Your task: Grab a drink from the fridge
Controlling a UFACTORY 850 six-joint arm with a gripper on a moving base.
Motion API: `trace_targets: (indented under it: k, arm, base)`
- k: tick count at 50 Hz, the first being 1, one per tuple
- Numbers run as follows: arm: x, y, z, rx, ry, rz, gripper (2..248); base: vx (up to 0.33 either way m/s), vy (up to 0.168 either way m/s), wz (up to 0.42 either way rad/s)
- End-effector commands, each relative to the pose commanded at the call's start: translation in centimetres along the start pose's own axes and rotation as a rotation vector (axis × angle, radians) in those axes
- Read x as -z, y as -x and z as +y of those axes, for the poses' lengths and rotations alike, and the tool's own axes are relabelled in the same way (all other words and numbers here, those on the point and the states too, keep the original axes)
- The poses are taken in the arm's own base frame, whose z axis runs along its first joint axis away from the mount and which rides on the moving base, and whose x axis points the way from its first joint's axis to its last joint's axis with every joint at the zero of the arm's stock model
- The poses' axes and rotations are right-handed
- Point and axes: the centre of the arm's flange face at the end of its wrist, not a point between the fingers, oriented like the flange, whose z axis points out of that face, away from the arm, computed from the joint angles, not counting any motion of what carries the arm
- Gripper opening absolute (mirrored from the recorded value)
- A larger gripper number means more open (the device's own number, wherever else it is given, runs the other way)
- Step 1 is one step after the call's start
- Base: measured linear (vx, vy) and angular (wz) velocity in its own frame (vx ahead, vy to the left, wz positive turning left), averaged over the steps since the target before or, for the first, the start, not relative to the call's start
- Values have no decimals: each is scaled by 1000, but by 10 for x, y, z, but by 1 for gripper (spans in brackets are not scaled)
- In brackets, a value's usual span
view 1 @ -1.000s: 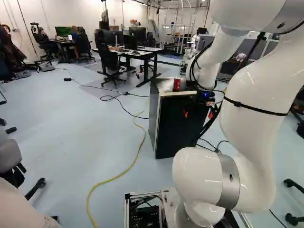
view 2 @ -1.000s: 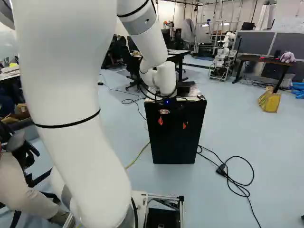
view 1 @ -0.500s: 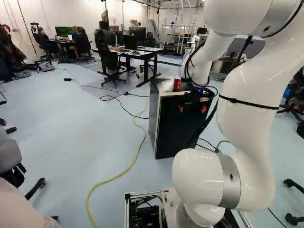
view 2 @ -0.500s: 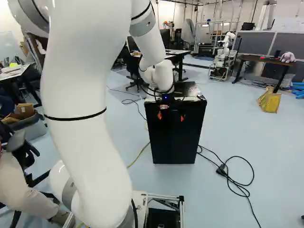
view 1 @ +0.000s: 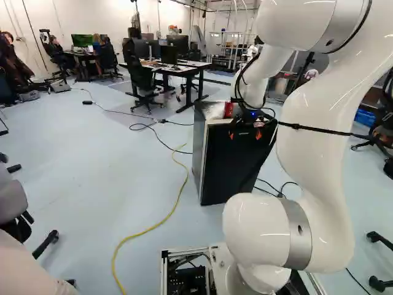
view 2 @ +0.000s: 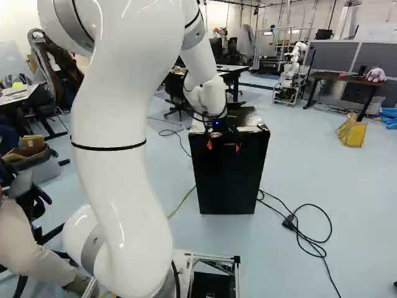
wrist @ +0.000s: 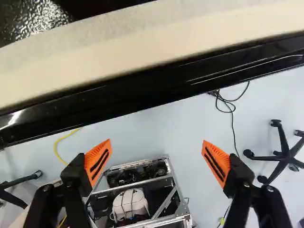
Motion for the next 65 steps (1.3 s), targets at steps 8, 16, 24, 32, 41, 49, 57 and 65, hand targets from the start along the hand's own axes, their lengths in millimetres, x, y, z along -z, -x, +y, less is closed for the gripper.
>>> trace_targets:
  k: [8, 16, 24, 32, 41, 49, 57, 65]
  arm:
    - [0, -2, 0, 1, 0, 1, 247]
    - [0, -2, 0, 1, 0, 1, 247]
    - [0, -2, 0, 1, 0, 1, 247]
    - [0, -2, 0, 1, 0, 1, 247]
    - [0, -2, 0, 1, 0, 7, 247]
    - [0, -3, 0, 1, 0, 16, 247]
    - [0, -4, 0, 1, 0, 26, 247]
    - [0, -5, 0, 1, 0, 36, 247]
  base:
    - [0, 0, 0]
    - [0, 0, 0]
    - [0, 0, 0]
    - [0, 0, 0]
    - [0, 0, 0]
    - [0, 0, 0]
    - [0, 0, 0]
    - [0, 0, 0]
